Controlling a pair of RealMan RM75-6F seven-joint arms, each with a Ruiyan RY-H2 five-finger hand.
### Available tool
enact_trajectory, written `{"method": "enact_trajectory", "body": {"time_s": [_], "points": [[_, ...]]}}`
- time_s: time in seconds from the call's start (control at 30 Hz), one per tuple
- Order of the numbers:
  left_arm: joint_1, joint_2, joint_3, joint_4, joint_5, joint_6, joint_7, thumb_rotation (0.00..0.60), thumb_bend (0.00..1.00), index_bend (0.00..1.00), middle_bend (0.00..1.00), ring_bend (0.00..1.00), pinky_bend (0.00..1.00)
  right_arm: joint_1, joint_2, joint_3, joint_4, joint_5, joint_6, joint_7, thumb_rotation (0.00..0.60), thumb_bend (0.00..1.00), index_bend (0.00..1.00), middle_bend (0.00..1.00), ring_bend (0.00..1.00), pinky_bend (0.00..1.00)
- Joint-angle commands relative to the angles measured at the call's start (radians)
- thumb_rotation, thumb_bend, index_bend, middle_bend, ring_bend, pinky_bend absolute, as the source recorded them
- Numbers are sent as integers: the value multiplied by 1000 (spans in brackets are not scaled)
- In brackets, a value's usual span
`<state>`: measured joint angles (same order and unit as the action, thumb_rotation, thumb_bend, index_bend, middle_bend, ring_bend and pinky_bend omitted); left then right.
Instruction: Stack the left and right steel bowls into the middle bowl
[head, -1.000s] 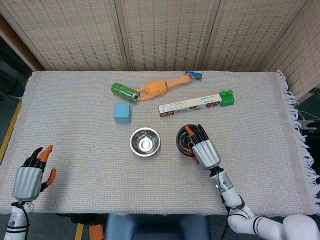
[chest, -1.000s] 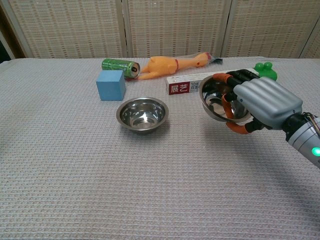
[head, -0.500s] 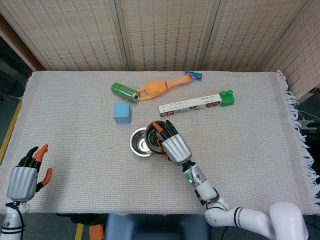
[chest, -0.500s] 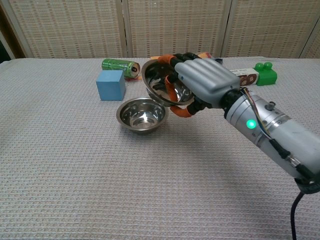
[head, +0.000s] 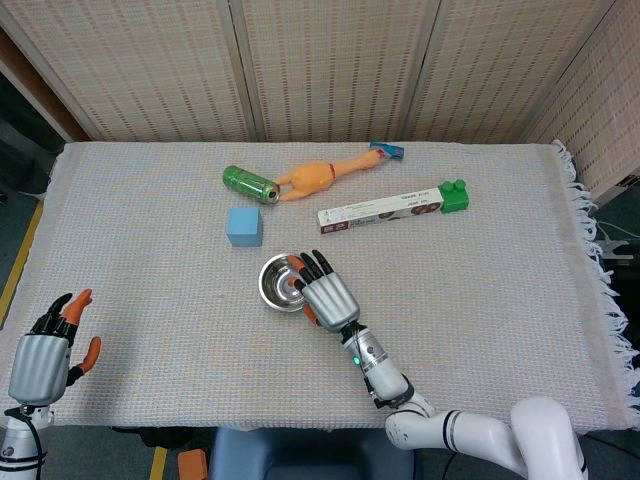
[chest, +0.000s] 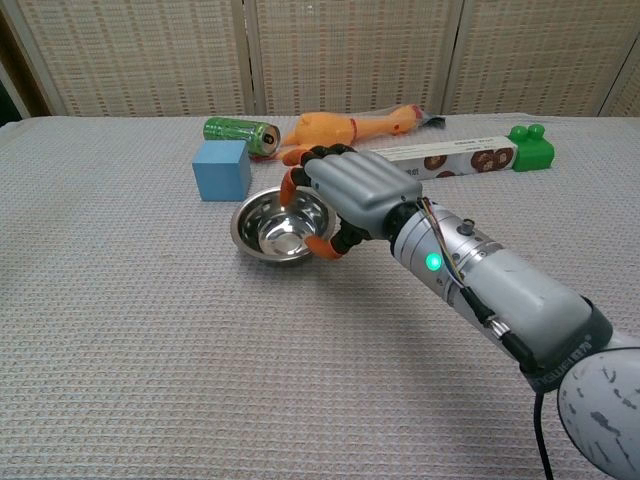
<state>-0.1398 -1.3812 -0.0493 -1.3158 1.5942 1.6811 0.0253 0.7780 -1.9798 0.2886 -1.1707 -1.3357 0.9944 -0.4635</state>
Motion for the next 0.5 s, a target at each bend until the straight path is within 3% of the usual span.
{"method": "enact_trajectory", "body": {"time_s": [0.03, 0.1, 0.17, 0.27, 0.37, 0.5], "points": [[2, 2, -1, -2, 5, 4, -1, 600, 440, 0, 204, 116, 349, -2, 20, -13, -15, 7, -1, -23, 600, 260, 183, 40, 0, 0], [4, 4, 0, -4, 13, 9, -4, 600, 440, 0, 204, 116, 349, -23, 82, -40, -80, -7, 18, -61, 600, 215, 65, 7, 0, 0], [7, 10, 2, -9, 19, 13, -9, 600, 438, 0, 203, 116, 349, -78, 177, -76, -196, -43, 89, -82, 600, 185, 8, 0, 0, 0], [16, 22, 4, -23, 22, 21, -10, 600, 437, 0, 196, 116, 349, -192, 359, -143, -390, -94, 214, -68, 600, 159, 0, 0, 0, 0], [30, 41, 8, -53, 22, 31, 7, 600, 438, 0, 182, 116, 348, -326, 542, -224, -509, -135, 352, -22, 600, 147, 0, 0, 0, 0], [51, 74, 19, -114, 8, 23, 72, 600, 440, 0, 138, 92, 324, -486, 687, -313, -495, -162, 518, 62, 600, 144, 0, 0, 0, 0]]}}
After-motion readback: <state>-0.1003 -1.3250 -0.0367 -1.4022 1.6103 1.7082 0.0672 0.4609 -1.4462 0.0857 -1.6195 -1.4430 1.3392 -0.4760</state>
